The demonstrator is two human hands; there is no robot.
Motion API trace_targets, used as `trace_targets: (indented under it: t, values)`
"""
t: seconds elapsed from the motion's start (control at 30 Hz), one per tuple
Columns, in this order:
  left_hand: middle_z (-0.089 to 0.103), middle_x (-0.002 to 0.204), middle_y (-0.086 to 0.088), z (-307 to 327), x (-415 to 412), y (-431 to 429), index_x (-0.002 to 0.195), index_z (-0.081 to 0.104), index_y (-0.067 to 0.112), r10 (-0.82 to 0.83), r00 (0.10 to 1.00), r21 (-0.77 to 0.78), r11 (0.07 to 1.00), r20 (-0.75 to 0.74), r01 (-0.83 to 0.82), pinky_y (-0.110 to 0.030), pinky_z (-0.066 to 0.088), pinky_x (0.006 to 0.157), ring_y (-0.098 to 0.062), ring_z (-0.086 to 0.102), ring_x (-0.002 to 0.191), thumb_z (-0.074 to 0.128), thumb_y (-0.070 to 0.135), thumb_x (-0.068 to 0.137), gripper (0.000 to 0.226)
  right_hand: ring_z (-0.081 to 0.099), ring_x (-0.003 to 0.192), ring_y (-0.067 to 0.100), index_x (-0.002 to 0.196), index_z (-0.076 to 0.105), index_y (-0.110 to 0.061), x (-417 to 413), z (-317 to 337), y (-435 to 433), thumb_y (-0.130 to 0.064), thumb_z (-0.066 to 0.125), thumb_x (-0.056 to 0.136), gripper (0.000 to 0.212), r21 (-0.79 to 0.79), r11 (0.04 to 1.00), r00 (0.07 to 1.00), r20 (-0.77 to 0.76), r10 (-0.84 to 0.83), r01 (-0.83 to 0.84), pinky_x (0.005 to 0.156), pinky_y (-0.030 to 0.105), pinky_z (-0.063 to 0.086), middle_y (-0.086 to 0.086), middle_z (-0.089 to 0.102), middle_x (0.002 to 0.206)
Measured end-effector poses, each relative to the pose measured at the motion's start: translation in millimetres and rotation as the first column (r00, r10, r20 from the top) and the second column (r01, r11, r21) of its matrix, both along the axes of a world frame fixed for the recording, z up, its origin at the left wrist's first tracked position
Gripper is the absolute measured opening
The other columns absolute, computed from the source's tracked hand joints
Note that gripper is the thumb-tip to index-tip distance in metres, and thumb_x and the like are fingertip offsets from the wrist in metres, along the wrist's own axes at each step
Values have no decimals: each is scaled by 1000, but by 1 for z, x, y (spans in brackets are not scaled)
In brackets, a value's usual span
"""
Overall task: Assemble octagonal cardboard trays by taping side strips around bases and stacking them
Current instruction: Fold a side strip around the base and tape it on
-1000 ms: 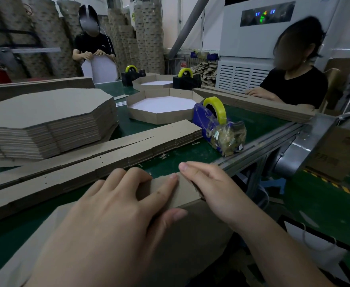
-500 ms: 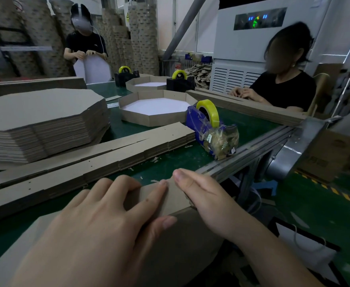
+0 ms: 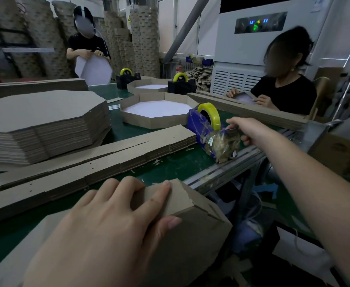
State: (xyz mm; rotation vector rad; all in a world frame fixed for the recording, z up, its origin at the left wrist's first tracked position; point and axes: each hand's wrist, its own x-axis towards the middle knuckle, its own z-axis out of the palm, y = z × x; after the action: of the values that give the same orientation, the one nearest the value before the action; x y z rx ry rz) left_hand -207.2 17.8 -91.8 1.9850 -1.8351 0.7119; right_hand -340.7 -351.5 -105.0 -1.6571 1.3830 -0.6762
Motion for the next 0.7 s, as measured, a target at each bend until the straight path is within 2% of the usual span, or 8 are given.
trace_targets:
  t: [0.07, 0.17, 0.3, 0.43, 0.5, 0.57, 0.63, 0.7]
  values:
    - [66, 83, -6, -1, 2, 0, 111, 73, 23, 20, 1000, 31, 999, 16, -20, -38, 48, 48, -30, 64, 66, 35, 52, 85, 55, 29, 50, 11, 77, 68, -17, 0, -2, -4, -36, 66, 80, 19, 57, 998, 997, 75, -36, 31, 44, 24, 25, 5, 51, 87]
    - [66, 84, -5, -5, 4, -1, 112, 73, 23, 47, 998, 72, 996, 51, -50, -38, 48, 48, -30, 63, 66, 35, 53, 85, 55, 23, 42, 6, 72, 71, -15, -1, -2, -4, -22, 68, 79, 11, 175, 984, 976, 205, -76, 40, 40, 20, 22, -2, 60, 79]
    - [66, 84, -5, -4, 3, 0, 113, 72, 24, 30, 999, 63, 997, 43, -33, -38, 49, 49, -30, 64, 67, 35, 53, 85, 55, 29, 41, 4, 74, 74, -18, -2, 7, -6, -27, 69, 81, 12, 234, 972, 939, 324, -117, 40, 48, 21, 30, -11, 43, 60]
    - [66, 85, -4, -5, 5, 0, 113, 72, 26, 37, 997, 71, 997, 61, -42, -38, 49, 50, -29, 65, 69, 35, 53, 86, 54, 37, 45, 3, 70, 71, -14, -3, 2, 1, -19, 73, 76, 7, 113, 989, 910, 393, -131, 93, 53, 22, 39, -9, 51, 58]
    - [66, 85, -4, -5, 5, -1, 113, 72, 26, 46, 997, 59, 997, 66, -50, -38, 49, 50, -30, 65, 69, 35, 53, 86, 54, 41, 44, 3, 69, 69, -12, -7, -9, 5, -13, 72, 78, 10, 57, 997, 844, 531, -78, 57, 56, 22, 41, -10, 54, 52]
    - [66, 85, -4, -5, 5, -1, 113, 72, 26, 47, 997, 67, 996, 55, -50, -38, 50, 50, -30, 65, 69, 34, 53, 86, 54, 46, 45, 4, 58, 69, -12, -13, -20, 9, -5, 67, 81, 24, 4, 1000, 746, 665, -4, 1, 58, 22, 42, -7, 57, 51]
    - [66, 85, -4, -5, 5, -1, 113, 72, 26, 45, 998, 76, 996, 49, -49, -38, 50, 50, -30, 65, 70, 34, 53, 86, 54, 50, 48, 6, 48, 67, -12, -18, -29, 13, 1, 61, 81, 36, -62, 998, 678, 732, 65, -29, 60, 22, 44, -4, 58, 52]
    - [66, 86, -4, -5, 5, -1, 113, 72, 26, 46, 998, 75, 996, 53, -50, -37, 50, 51, -30, 65, 70, 34, 53, 87, 54, 50, 52, 10, 47, 63, -13, -22, -37, 19, 3, 58, 79, 36, -120, 992, 635, 763, 123, -47, 63, 25, 43, -2, 55, 52]
